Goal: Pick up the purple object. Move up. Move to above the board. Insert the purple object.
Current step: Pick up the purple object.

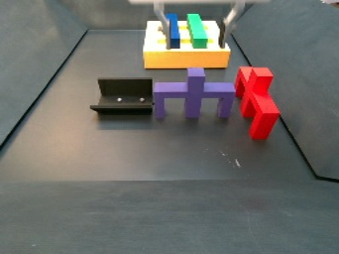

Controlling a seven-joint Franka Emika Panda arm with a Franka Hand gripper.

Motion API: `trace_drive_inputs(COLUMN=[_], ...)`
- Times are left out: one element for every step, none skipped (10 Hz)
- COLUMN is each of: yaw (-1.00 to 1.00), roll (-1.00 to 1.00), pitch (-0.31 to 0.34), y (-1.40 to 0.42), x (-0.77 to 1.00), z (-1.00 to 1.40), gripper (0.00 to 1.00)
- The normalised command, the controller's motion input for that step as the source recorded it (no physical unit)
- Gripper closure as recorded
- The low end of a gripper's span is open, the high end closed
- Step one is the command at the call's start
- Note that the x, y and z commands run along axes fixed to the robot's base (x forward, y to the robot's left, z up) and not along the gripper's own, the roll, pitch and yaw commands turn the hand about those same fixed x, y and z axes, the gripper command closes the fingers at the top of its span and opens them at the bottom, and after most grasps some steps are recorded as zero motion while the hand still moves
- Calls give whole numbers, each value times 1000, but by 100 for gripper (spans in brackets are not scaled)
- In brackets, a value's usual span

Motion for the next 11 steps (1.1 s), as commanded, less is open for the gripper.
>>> trace_drive_inputs(yaw=[26, 29, 54, 77, 54, 60, 160, 151, 80, 0, 0], roll=[0, 0, 0, 30, 26, 34, 4, 0, 0, 0, 34], pitch=[-131, -141, -103, -56, -37, -26, -36, -27, -16, -3, 0], y=[-51, -86, -86, -14, -14, 0, -43, -89, -69, -66, 0], x=[0, 0, 0, -54, -3, 0, 0, 0, 0, 0, 0], z=[-623, -586, -463, -329, -280, -294, -269, -211, -140, -103, 0], gripper=[0, 0, 0, 0, 0, 0, 0, 0, 0, 0, 0])
